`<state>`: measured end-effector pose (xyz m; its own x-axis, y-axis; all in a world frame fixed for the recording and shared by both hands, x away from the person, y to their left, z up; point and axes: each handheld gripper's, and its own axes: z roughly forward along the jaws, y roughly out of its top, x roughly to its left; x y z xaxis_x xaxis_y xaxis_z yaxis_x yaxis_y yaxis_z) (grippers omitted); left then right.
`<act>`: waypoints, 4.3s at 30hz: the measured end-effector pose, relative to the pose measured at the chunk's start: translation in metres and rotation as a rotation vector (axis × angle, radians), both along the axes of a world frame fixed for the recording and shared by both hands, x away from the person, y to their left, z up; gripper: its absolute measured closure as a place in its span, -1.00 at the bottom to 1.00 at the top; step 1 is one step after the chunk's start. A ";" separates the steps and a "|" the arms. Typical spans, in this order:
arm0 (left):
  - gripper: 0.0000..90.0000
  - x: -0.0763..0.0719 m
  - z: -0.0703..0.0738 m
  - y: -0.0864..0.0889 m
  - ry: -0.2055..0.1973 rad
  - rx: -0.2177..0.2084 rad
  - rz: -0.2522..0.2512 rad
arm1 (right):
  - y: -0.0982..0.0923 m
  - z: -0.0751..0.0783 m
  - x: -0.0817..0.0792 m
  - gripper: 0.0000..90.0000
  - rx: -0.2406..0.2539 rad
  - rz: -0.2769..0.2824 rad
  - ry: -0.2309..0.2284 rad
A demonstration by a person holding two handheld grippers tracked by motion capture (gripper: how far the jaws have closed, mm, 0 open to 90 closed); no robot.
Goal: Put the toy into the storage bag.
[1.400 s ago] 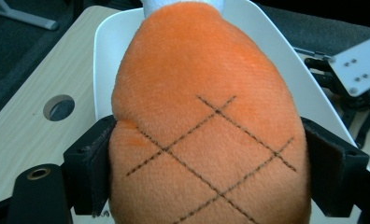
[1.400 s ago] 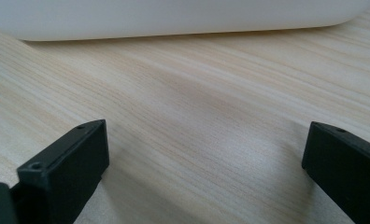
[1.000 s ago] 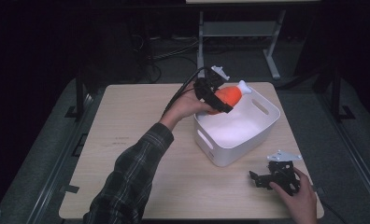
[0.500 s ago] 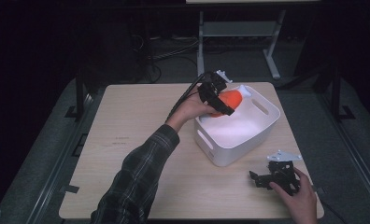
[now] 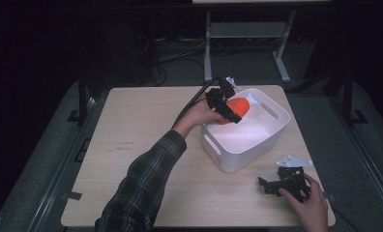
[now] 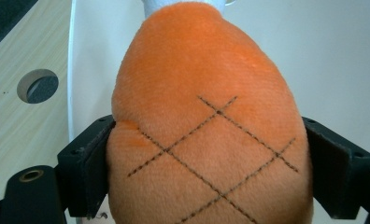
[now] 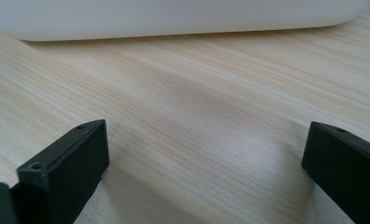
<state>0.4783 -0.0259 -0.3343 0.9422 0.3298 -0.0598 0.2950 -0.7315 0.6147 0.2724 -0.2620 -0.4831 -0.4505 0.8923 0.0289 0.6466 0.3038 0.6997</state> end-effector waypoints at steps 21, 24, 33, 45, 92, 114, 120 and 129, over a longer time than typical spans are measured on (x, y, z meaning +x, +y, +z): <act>-0.72 -0.002 0.008 0.003 -0.042 -0.012 0.007 | 0.000 0.000 0.000 -1.00 0.000 0.000 0.000; -0.72 -0.002 0.009 0.004 -0.051 -0.009 0.007 | 0.000 0.000 0.000 -1.00 0.000 0.000 0.000; -0.72 -0.006 0.023 0.020 -0.064 -0.038 0.012 | 0.000 0.000 0.000 -1.00 0.001 0.000 0.001; -0.72 -0.024 0.031 0.051 -0.075 -0.055 -0.001 | 0.000 0.000 0.000 -1.00 0.002 0.001 0.001; -0.68 -0.107 -0.017 0.194 -0.108 -0.122 0.172 | 0.000 0.000 0.000 -1.00 -0.001 0.001 -0.001; -0.68 -0.155 -0.062 0.242 -0.141 -0.114 0.270 | 0.000 0.000 0.000 -1.00 -0.001 0.000 0.000; -0.68 -0.166 -0.076 0.254 -0.146 -0.126 0.299 | 0.000 0.000 0.000 -1.00 -0.001 0.001 0.000; -0.68 -0.184 -0.099 0.275 -0.155 -0.103 0.327 | 0.000 0.000 0.000 -1.00 -0.001 0.000 0.000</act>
